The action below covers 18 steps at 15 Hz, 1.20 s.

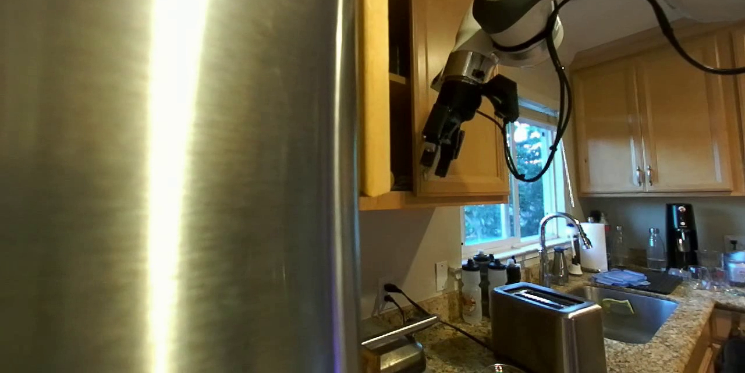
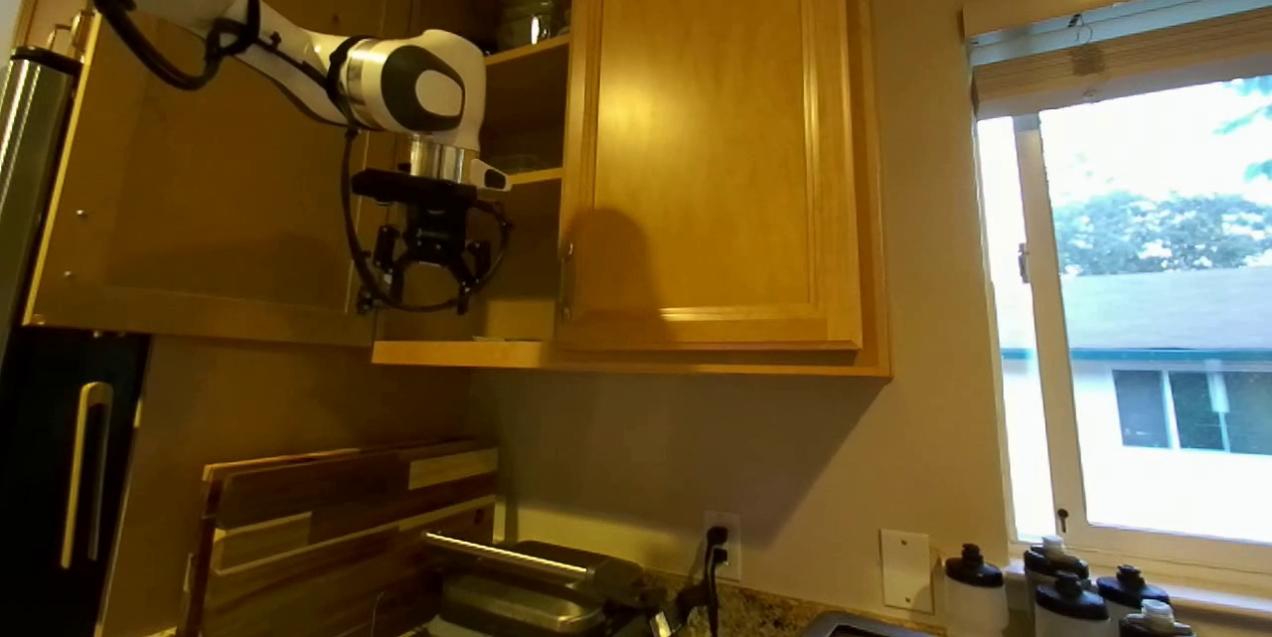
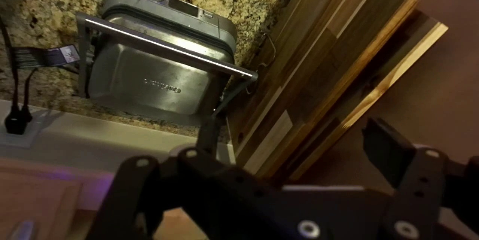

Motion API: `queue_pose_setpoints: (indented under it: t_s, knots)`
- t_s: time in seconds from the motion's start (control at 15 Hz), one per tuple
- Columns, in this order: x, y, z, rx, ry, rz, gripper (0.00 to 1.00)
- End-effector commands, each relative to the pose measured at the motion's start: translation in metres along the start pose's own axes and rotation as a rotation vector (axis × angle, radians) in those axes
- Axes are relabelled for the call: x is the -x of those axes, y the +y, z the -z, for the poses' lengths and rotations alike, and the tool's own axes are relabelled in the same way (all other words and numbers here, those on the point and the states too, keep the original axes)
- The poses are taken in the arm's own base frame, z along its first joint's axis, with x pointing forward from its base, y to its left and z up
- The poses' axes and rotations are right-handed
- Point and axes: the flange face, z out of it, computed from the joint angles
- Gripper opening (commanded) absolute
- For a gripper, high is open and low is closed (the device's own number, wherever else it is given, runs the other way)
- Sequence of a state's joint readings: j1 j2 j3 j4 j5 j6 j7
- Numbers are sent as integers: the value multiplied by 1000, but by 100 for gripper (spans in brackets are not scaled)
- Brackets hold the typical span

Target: Open the cabinet doors

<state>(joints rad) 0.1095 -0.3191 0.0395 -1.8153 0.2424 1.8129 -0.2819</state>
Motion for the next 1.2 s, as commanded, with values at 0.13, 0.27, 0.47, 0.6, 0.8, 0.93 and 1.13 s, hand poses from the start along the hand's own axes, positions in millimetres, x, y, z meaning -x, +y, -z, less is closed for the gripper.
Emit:
queue_pose_setpoints:
  t_s: [0.13, 0.27, 0.47, 0.6, 0.8, 0.93, 1.13]
  knots:
    - [-8, 22, 35, 81, 153, -237, 100]
    - [-12, 33, 43, 129, 217, -301, 100]
    - [-14, 38, 50, 235, 300, -377, 100]
    - [-18, 41, 47, 198, 269, -342, 100]
    - [-19, 39, 47, 206, 277, -354, 100]
    - [-19, 39, 47, 206, 277, -356, 100]
    - [-17, 53, 52, 255, 312, -364, 100]
